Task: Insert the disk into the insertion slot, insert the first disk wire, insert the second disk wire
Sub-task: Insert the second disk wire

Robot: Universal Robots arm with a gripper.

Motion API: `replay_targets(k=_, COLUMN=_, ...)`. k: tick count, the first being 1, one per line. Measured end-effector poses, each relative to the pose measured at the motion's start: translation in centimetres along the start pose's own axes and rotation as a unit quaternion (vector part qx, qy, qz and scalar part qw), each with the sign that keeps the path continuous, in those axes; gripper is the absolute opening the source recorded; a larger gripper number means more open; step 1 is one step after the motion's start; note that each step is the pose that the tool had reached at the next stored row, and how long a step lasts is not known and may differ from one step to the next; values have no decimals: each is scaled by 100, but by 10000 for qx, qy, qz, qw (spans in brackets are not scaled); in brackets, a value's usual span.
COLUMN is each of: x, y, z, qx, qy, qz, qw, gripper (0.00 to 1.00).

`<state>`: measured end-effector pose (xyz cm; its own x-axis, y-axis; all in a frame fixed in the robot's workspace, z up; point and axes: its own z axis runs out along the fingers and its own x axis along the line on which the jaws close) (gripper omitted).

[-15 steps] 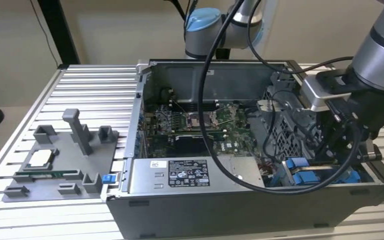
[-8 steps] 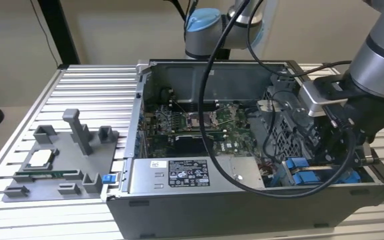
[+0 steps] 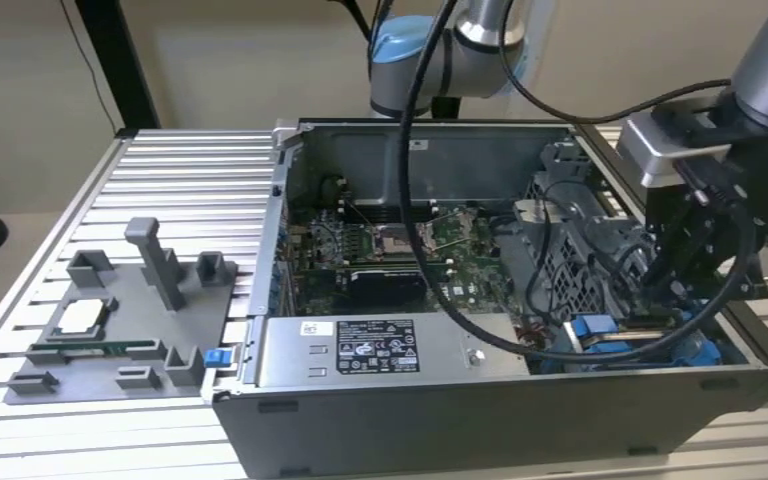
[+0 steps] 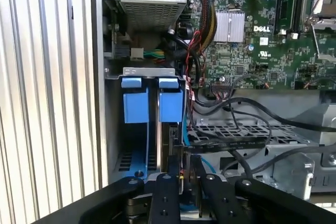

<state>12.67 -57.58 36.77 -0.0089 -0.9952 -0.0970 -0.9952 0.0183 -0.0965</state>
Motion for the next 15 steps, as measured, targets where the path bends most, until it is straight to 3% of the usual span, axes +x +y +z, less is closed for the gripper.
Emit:
replay_targets(k=7, x=-30, y=-31, z=-306, qx=0, qy=1, qz=-1, qw=10000, gripper=100)
replay_targets(k=15, x=-32, y=-32, z=-328, qx=0, qy=4, qz=-1, qw=10000, gripper=100)
